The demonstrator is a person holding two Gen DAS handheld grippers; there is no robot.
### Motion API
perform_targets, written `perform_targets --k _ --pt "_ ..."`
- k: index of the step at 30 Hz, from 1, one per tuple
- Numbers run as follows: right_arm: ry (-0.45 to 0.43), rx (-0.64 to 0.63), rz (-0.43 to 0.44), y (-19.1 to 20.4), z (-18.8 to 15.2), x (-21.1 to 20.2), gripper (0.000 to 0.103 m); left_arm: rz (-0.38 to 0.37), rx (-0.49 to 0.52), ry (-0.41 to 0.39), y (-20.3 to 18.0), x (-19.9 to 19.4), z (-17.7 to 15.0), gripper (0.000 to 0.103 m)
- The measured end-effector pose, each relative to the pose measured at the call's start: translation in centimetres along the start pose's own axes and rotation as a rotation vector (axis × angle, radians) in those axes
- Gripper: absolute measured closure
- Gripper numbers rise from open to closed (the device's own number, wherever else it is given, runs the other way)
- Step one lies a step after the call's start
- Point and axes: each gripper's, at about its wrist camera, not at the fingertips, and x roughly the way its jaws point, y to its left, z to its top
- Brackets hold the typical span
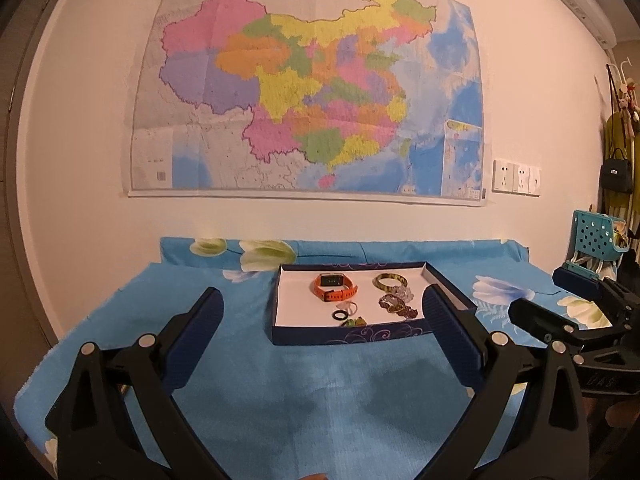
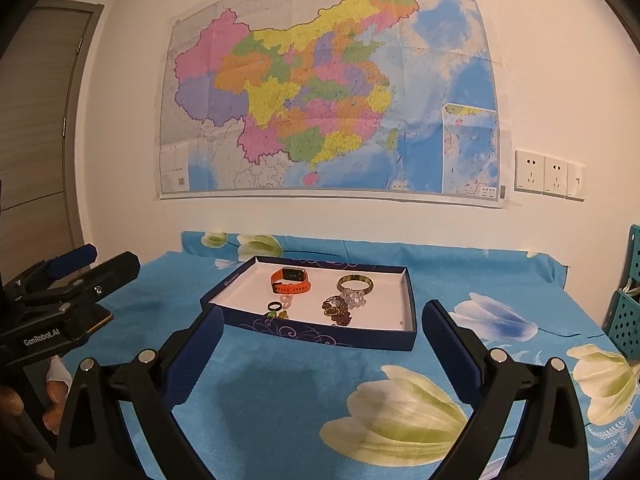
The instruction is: Organize jewelry
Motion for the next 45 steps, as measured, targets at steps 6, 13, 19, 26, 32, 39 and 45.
perform_targets --k 6,13,19,26,32,39,45 --pt "-0.002 0.012 0.007 -0.2 0.0 0.3 0.007 0.006 0.004 -0.017 -0.2 -0.1 0.0 0.005" --pt "-0.014 0.011 0.007 -0.2 0.1 0.2 0.007 0.004 0.001 -0.010 -0.1 0.0 -0.1 0.005" --pt "-0.015 0.010 0.005 -0.2 0.1 0.2 0.007 0.003 0.003 -0.006 -0.2 0.1 -0.1 0.005" --pt "-0.010 0.006 0.003 -0.1 0.1 0.3 0.007 0.000 0.003 -0.004 -0.3 0.2 -0.2 0.005" --pt "-0.006 0.011 0.010 -0.2 0.1 0.6 0.007 -0.002 0.003 0.002 -0.5 0.4 -0.3 0.005" --pt "-0.005 0.013 0.009 -0.3 0.0 0.8 0.007 -0.004 0.003 0.009 -0.8 1.0 -0.4 0.005" --pt "-0.002 0.013 0.011 -0.3 0.0 0.9 0.007 -0.003 0.003 0.009 -0.8 1.0 -0.4 0.005"
